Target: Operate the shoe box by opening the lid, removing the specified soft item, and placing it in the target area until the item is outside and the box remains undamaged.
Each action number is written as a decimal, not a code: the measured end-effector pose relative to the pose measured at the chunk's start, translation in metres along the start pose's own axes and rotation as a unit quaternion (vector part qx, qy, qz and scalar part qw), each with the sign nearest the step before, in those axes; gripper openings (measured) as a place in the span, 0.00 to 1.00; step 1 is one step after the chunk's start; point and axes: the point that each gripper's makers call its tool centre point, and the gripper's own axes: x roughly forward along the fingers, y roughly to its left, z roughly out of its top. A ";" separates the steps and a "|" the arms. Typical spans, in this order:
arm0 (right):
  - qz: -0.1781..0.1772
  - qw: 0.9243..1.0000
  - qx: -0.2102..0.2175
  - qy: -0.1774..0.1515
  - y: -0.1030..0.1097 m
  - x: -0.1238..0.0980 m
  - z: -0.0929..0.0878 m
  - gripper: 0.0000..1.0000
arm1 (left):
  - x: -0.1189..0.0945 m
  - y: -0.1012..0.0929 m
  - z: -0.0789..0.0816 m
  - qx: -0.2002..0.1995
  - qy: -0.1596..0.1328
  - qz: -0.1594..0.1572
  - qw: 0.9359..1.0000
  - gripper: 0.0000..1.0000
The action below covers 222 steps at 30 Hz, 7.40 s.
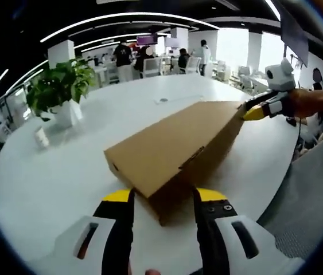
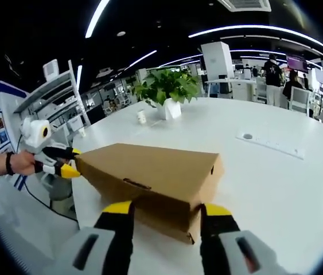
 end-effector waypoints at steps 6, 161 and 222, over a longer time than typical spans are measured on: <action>-0.005 1.000 -0.007 -0.001 0.001 -0.002 0.006 0.43 | -0.001 0.001 0.003 0.013 -0.001 -0.004 1.000 0.42; -0.054 0.994 -0.073 -0.062 -0.072 0.044 0.108 0.03 | 0.031 0.110 0.097 -0.006 -0.063 0.162 0.985 0.03; -0.073 0.995 -0.052 -0.038 -0.094 0.072 0.099 0.00 | 0.070 0.133 0.093 -0.021 -0.048 0.149 0.987 0.03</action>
